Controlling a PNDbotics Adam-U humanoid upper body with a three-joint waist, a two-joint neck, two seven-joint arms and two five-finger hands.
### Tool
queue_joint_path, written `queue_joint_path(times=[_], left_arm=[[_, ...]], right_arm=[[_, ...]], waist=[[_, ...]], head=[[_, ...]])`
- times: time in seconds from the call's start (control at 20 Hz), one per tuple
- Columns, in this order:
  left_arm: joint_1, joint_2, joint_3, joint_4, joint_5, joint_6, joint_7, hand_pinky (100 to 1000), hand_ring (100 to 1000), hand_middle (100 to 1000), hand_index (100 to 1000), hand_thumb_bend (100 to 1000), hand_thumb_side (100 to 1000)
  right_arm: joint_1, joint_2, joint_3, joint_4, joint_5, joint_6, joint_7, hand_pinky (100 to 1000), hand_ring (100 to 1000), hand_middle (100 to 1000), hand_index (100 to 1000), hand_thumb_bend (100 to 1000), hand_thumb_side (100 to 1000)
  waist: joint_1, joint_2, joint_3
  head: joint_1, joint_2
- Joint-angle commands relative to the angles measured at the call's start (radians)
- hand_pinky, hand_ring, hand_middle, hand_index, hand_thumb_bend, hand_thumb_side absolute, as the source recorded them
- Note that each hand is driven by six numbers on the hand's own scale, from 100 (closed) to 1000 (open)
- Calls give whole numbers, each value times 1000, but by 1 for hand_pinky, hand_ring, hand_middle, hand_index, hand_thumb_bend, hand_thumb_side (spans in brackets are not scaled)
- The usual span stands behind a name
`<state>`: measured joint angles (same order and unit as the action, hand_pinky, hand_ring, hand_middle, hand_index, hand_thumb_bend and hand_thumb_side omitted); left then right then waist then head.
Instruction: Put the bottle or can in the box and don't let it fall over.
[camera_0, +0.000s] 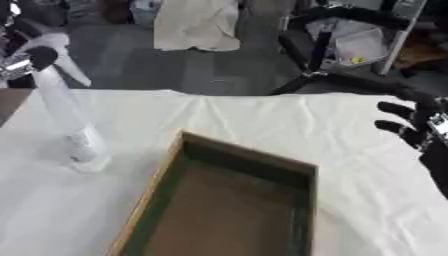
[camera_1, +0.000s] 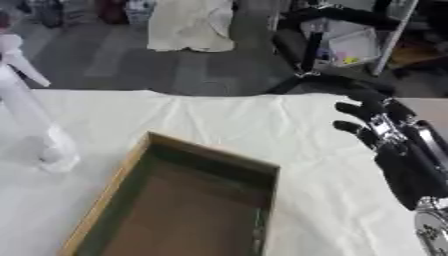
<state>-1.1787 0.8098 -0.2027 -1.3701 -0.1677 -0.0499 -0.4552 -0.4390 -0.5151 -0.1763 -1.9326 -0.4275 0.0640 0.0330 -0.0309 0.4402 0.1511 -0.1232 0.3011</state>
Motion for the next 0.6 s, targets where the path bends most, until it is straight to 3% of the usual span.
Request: queue_joint_path(times=[0.05,0.6], left_arm=[[-20,36,27,-23,9,4,3,785,812,891,867,335,645],[-33,36,42,-17,21,4,30,787,820,899,866,337,646]], right_arm=[[-7,-29,-5,-8,4,-1,4,817,884,979,781,100,519],[-5,-30,-7,-7,3,-3,7,818,884,979,780,100,520]], waist=[[3,-21,3],[2,-21,3]], head=[[2,-4],[2,-16]])
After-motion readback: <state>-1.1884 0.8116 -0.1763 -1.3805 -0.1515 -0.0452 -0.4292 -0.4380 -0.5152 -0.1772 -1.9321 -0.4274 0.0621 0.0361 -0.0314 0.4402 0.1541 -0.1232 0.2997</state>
